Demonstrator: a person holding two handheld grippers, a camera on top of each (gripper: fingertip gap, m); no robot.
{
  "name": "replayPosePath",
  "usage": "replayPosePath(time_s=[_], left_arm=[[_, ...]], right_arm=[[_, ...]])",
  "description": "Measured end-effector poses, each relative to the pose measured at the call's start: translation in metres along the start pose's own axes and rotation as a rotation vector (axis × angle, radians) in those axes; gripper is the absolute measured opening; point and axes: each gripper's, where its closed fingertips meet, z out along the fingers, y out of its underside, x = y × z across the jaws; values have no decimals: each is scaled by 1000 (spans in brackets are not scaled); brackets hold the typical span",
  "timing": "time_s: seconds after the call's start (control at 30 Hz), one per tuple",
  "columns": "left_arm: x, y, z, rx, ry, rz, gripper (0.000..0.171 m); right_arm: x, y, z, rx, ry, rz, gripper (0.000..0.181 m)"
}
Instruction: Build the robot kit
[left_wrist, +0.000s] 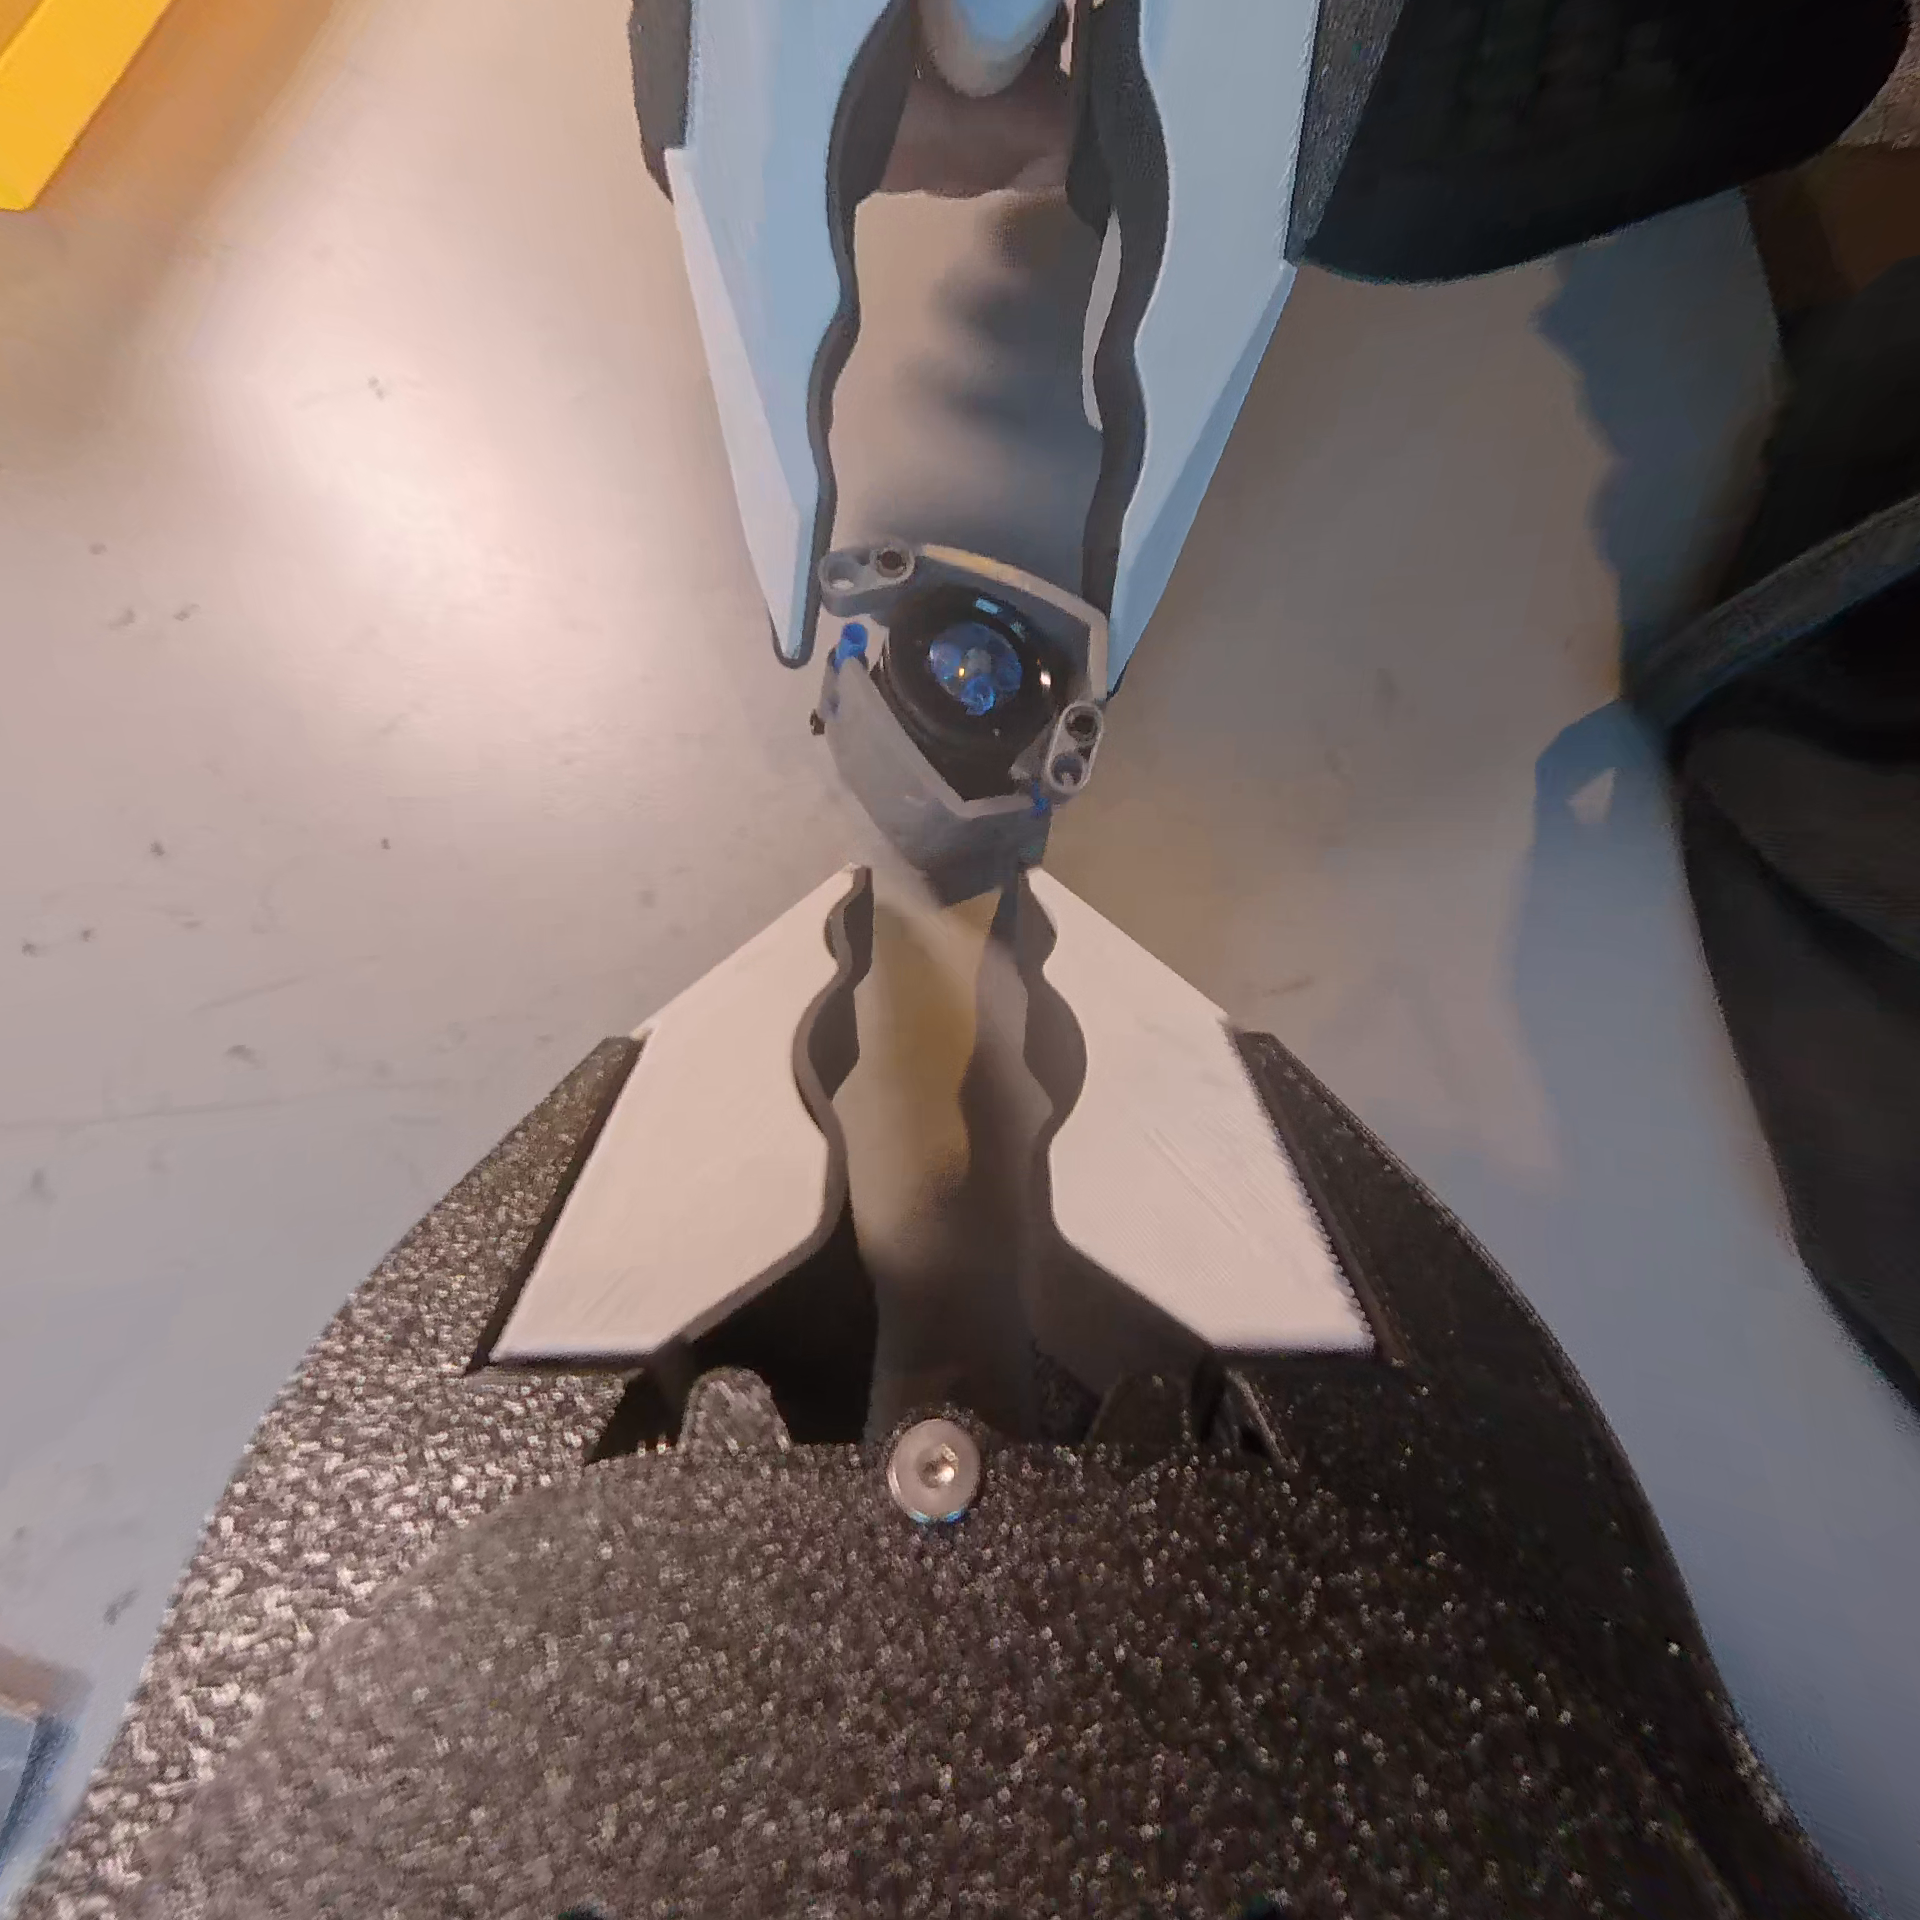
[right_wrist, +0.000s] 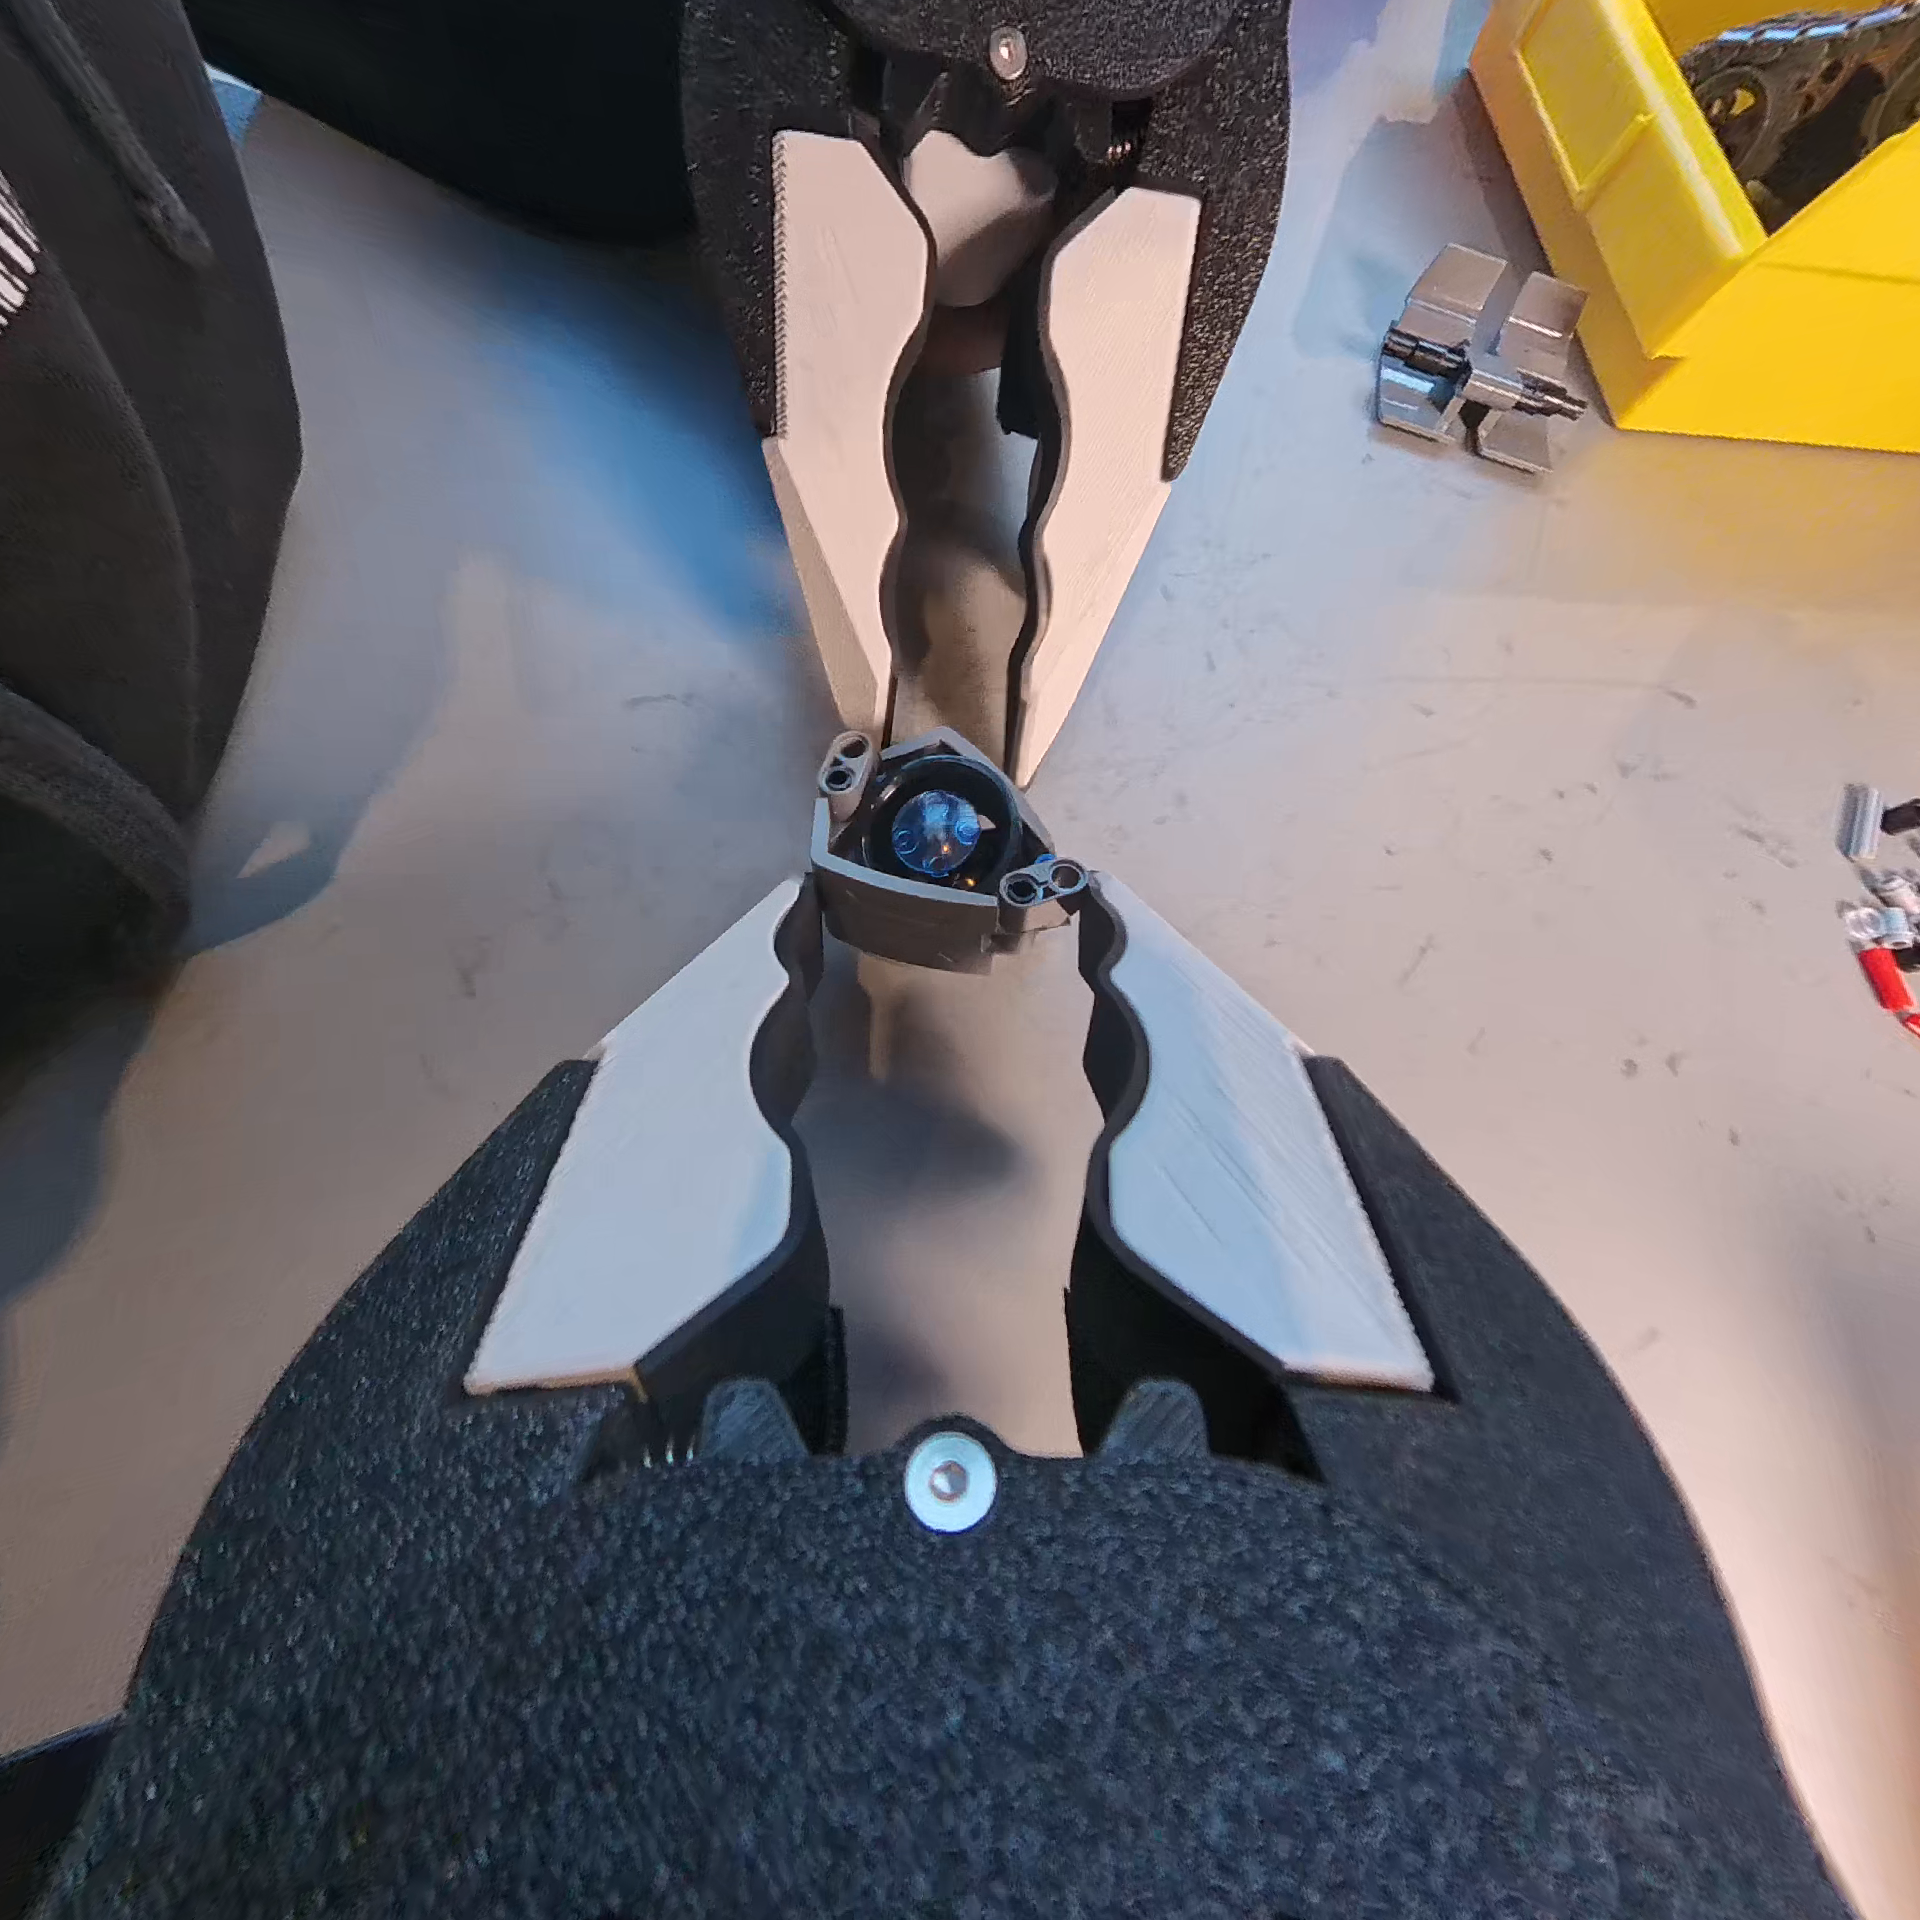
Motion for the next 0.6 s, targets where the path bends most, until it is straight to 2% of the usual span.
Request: replayPosePath(time_s=[0.07,0.2,0.33,0.6], left_arm=[[-3,0,-5,9,-10,24,29],[-2,-17,-11,95,14,61,28],[-1,-12,-5,60,44,89,23],[1,-12,-4,70,75,105,21]], right_arm=[[0,0,0,4,-3,-9,49],[2,0,0,15,-18,-28,49],[3,1,2,16,-40,-57,49],[3,-1,5,40,-102,-81,49]])
